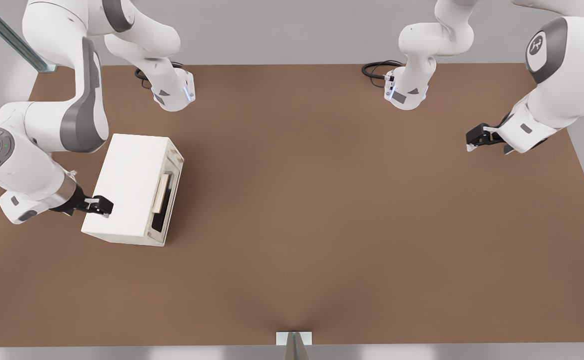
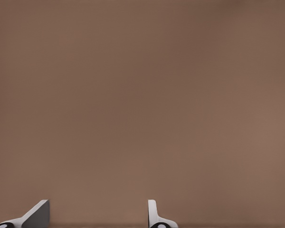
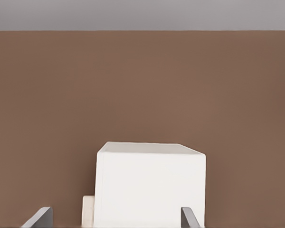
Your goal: Keep left arm still and open the oven door with right arm
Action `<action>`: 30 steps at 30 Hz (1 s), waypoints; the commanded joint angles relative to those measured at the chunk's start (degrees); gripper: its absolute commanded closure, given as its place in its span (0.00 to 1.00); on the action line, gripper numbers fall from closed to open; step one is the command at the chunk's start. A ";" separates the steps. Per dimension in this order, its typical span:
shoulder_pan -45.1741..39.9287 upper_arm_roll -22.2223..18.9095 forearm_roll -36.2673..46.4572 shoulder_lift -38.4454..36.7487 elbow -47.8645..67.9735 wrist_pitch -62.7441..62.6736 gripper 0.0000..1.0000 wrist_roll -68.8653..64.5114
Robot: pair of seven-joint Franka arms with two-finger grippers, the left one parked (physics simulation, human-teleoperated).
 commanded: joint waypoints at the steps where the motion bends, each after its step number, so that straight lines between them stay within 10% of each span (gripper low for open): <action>1: 0.00 0.00 -0.08 0.04 0.05 -0.81 0.00 -7.43; 6: 12.92 -0.44 -36.20 5.23 -4.87 -11.88 0.01 4.16; 8: 14.94 -0.35 -37.35 3.13 -11.35 -13.82 0.07 13.55; 11: 18.02 0.09 -37.35 -3.03 -25.96 -8.28 0.77 29.30; 30: 23.38 0.26 -34.27 3.12 -27.81 -2.30 0.79 43.98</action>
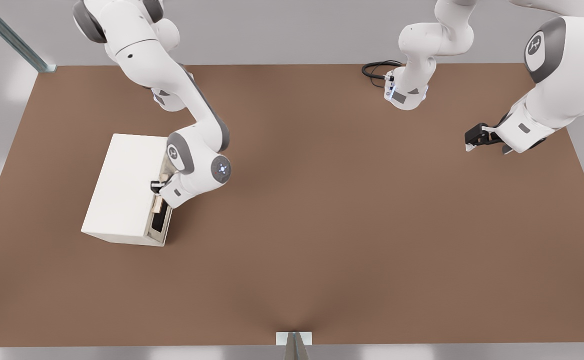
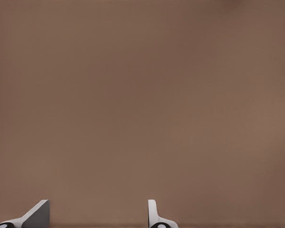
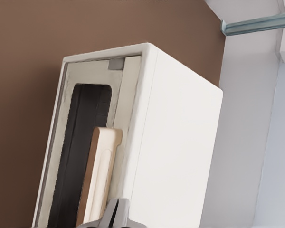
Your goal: Keep left arm still and open the oven door with right arm
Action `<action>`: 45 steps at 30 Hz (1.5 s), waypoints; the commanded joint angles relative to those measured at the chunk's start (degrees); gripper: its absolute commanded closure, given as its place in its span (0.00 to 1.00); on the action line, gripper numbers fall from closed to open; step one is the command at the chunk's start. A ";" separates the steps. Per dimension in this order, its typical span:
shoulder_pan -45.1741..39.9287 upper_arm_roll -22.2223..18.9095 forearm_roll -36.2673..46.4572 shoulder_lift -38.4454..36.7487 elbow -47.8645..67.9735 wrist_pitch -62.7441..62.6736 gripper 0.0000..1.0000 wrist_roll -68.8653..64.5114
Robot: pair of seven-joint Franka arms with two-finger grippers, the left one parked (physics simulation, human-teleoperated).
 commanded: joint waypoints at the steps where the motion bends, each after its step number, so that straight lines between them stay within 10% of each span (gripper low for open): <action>1: -0.15 -0.03 -0.80 0.88 0.47 0.44 0.79 14.30; 26: -0.32 -0.21 -2.12 4.66 0.56 0.53 0.79 14.74; 32: 12.69 -0.12 21.16 14.24 23.85 -4.66 0.79 30.56; 33: 8.30 -0.12 26.87 14.59 25.69 -2.73 0.00 22.32; 38: -14.01 -0.12 31.10 7.93 33.43 -4.48 0.00 -36.83; 40: -21.06 0.49 30.75 -5.36 24.47 -2.99 0.00 -39.05; 45: -25.28 3.05 31.19 -7.03 24.11 -2.81 0.00 -38.96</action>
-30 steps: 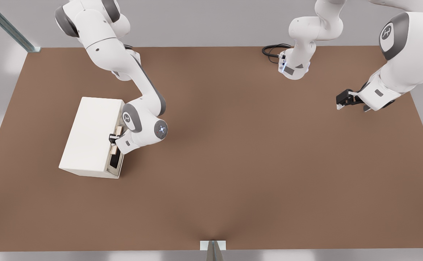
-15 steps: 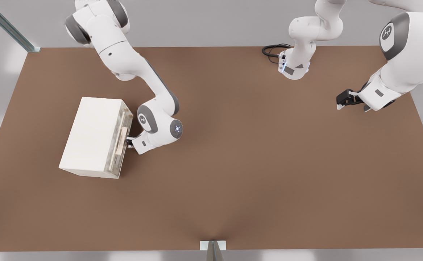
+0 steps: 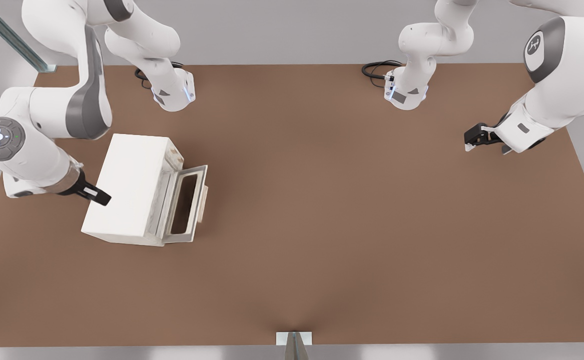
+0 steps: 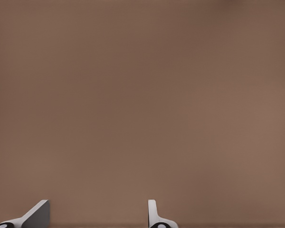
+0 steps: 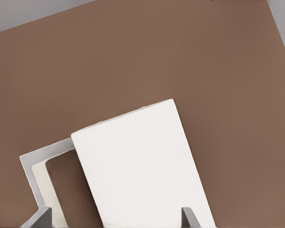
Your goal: Keep left arm still and open the oven door with right arm
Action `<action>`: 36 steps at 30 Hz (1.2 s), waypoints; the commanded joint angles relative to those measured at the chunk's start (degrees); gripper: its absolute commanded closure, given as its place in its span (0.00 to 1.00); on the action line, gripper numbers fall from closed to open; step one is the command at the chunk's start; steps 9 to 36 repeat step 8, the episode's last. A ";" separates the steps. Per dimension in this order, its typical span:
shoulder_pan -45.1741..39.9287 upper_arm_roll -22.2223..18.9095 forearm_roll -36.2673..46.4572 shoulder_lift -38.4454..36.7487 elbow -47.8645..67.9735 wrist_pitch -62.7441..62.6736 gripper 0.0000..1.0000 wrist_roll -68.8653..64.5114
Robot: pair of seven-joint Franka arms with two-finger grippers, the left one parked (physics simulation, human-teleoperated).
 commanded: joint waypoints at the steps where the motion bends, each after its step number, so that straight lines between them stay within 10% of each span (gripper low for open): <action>1: 0.31 0.29 1.98 0.37 1.91 0.86 0.00 -30.64; 36: 0.22 -0.06 3.48 2.39 4.19 0.86 0.00 -30.82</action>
